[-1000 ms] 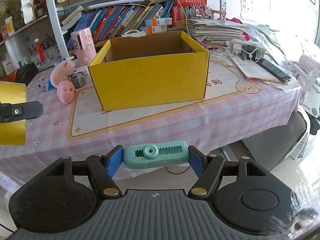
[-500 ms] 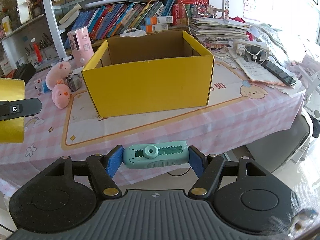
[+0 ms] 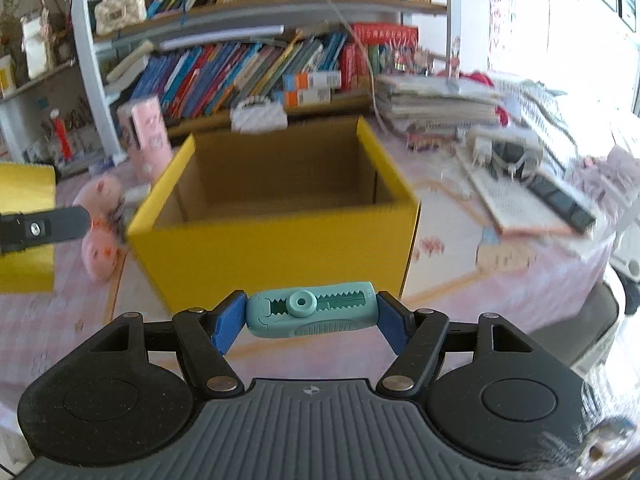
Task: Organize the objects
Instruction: 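Lift the tape roll and stapler and carry both toward the yellow box, then lower the stapler into the box with the right gripper while the left gripper lowers the tape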
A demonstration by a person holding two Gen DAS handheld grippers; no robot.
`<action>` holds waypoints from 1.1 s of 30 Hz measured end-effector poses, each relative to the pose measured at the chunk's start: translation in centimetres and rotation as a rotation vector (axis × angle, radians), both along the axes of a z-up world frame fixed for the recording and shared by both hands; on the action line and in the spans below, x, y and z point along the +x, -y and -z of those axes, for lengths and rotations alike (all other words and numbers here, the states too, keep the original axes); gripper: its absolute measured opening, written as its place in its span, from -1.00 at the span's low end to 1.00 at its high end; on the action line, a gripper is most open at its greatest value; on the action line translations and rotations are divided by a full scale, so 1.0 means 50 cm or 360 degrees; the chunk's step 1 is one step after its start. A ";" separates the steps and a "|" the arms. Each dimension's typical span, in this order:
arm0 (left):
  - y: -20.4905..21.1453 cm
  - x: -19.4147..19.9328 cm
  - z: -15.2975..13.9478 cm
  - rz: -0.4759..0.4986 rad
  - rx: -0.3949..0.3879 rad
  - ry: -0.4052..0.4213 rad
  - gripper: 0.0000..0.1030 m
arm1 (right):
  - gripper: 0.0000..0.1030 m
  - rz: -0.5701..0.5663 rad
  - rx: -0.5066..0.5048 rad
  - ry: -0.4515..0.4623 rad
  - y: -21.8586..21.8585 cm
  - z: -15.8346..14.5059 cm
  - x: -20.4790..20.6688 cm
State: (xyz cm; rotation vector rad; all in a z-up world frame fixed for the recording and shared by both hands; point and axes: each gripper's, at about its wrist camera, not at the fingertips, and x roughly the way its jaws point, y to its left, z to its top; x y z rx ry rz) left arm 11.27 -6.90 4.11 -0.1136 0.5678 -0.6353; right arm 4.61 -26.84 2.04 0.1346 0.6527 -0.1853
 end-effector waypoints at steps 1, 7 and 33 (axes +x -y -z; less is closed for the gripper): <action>0.010 0.009 -0.003 0.0005 0.0001 0.0016 -0.91 | 0.30 -0.0005 -0.0009 0.0025 0.010 -0.009 0.012; 0.075 0.064 -0.015 0.0032 0.0019 0.0081 -0.91 | 0.30 -0.0046 -0.0080 0.0175 0.067 -0.060 0.089; 0.238 0.225 0.100 0.0033 0.0387 -0.0298 -0.90 | 0.31 -0.0799 -0.0376 -0.0230 0.129 0.049 0.407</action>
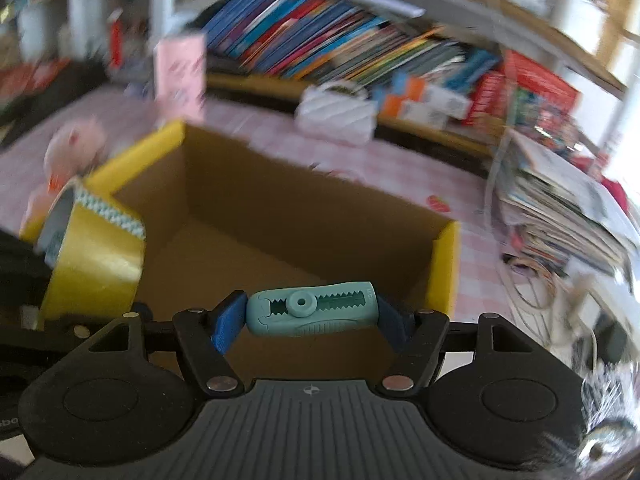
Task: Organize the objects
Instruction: 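Lower the stapler into the box with the right gripper while the left gripper lowers the tape, then open both grippers to release the items and withdraw from the box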
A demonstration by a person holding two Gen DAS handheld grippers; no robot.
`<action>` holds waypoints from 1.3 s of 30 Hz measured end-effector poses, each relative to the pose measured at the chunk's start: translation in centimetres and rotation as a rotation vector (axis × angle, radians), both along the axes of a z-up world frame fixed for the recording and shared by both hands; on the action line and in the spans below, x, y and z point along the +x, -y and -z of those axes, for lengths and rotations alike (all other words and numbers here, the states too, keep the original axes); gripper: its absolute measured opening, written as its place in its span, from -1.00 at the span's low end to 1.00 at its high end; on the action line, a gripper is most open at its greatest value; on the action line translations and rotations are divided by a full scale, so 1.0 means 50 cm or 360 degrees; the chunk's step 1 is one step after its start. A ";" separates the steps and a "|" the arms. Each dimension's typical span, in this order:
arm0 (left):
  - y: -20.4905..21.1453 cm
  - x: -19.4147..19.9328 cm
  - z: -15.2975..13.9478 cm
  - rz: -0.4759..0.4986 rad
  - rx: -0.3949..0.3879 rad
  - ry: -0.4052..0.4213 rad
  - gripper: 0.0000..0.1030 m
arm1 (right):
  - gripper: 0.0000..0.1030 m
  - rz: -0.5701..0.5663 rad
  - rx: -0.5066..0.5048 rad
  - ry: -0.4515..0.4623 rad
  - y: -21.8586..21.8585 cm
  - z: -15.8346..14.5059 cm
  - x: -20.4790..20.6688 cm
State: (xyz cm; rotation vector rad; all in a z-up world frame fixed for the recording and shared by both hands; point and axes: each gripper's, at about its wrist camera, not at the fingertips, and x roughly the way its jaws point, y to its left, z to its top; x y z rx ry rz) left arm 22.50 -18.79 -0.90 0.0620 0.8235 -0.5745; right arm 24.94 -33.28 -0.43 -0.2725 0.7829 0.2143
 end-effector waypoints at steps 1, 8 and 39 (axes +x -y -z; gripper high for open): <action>0.003 0.002 0.005 0.0002 0.0017 -0.0022 -0.90 | 0.31 -0.0035 -0.0028 -0.0034 -0.005 0.004 0.005; -0.001 0.013 0.030 -0.0047 0.0007 -0.0170 -0.87 | 0.31 -0.0135 -0.0132 -0.0199 -0.031 0.024 0.023; -0.099 -0.136 -0.083 0.0020 -0.0188 0.0369 0.74 | 0.56 0.0387 0.0171 0.0211 -0.018 -0.082 -0.124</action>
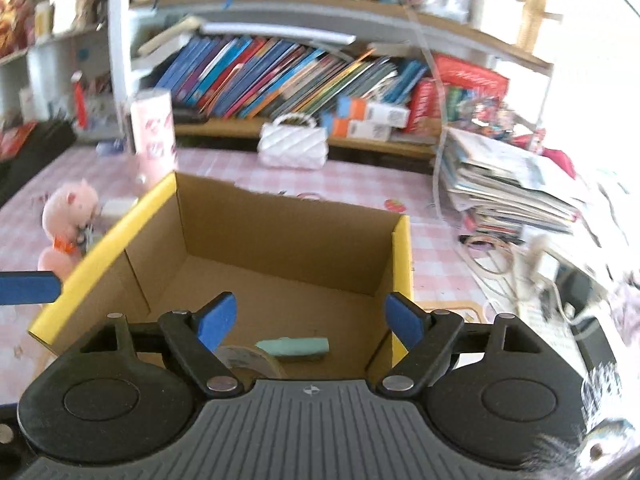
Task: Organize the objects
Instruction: 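Open both grippers to release the items and withdraw from the box, then move both grippers toward the pink plush pigs and small white box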
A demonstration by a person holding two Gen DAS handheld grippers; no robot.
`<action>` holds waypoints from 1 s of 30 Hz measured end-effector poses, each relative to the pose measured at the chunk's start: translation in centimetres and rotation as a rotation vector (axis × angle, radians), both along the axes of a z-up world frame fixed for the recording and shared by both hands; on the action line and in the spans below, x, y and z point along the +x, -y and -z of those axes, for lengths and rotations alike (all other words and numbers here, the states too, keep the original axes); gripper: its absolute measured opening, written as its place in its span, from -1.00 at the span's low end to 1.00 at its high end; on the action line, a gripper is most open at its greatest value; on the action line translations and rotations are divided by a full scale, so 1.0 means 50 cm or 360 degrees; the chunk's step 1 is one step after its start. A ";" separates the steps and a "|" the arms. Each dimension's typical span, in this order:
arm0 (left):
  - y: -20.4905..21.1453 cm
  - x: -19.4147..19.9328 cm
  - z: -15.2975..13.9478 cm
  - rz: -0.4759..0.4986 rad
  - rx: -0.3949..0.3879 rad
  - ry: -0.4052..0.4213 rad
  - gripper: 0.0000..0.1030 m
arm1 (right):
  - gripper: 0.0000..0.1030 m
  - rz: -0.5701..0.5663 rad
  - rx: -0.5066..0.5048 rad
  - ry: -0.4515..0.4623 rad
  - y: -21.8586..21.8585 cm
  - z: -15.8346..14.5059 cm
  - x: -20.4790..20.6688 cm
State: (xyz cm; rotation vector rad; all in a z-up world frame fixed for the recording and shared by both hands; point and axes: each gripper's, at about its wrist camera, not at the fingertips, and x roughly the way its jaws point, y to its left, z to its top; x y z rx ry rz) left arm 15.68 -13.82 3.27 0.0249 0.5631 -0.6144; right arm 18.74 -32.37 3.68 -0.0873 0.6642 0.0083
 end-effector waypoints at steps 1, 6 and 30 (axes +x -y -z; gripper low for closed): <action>-0.009 -0.005 -0.004 -0.0010 -0.0005 0.0015 0.74 | 0.56 0.0030 0.0011 0.0017 -0.003 -0.004 -0.011; -0.062 -0.036 -0.016 -0.0092 -0.0065 0.0068 0.78 | 0.57 0.0175 0.0037 0.0113 -0.025 -0.020 -0.073; -0.286 -0.195 0.068 -0.0448 0.0238 -0.0110 0.81 | 0.68 0.0355 0.0037 -0.0113 -0.276 0.107 -0.307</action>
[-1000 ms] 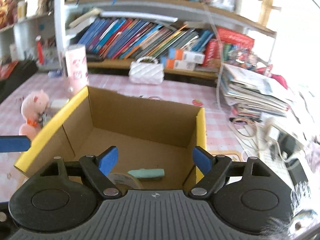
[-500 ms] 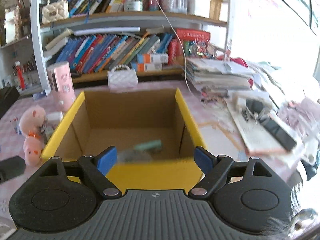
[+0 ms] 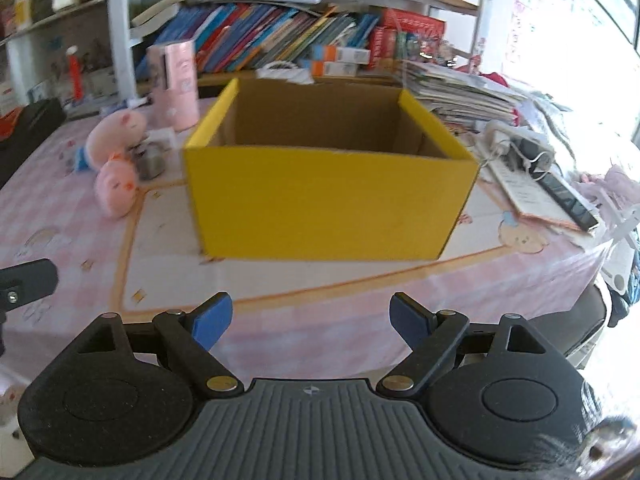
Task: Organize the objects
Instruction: 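Move both grippers toward the pink plush pigs and small white box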
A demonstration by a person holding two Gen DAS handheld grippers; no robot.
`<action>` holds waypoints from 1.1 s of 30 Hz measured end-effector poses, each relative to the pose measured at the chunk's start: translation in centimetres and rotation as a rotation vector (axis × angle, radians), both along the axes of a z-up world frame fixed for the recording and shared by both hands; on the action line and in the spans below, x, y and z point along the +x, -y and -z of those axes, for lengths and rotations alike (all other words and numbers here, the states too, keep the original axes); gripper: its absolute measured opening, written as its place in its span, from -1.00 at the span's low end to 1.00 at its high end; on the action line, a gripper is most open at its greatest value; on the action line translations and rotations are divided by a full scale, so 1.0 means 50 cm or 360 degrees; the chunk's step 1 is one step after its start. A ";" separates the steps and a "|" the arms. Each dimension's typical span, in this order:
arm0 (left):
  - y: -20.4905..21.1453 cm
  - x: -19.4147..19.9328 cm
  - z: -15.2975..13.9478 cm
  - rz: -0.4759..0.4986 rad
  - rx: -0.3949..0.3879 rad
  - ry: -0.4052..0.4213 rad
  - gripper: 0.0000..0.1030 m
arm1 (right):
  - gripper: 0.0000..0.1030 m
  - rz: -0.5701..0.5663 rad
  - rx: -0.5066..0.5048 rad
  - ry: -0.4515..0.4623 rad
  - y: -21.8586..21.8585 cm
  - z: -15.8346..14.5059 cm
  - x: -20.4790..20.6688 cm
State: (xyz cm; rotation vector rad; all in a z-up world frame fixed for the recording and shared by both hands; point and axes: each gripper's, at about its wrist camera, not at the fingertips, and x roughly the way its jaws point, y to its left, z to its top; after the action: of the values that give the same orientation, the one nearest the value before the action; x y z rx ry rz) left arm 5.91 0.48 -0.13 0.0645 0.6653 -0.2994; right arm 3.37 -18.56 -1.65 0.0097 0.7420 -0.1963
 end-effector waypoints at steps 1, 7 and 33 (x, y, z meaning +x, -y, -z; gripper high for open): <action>-0.007 -0.008 0.002 -0.0004 0.0005 -0.0010 0.81 | 0.68 -0.0015 0.0005 -0.0006 -0.010 0.003 -0.008; -0.048 -0.041 0.011 -0.0063 0.0013 -0.0058 0.81 | 0.68 -0.0095 0.0026 -0.0039 -0.059 0.015 -0.041; -0.155 -0.079 -0.012 -0.0230 0.0003 0.0001 0.81 | 0.68 -0.0308 0.0026 0.0013 -0.173 -0.006 -0.047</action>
State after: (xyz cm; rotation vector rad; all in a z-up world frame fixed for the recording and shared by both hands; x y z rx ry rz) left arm 1.96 8.25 0.46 0.0179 0.6660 -0.1596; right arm 1.03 -9.90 -1.36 -0.0457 0.7315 -0.0058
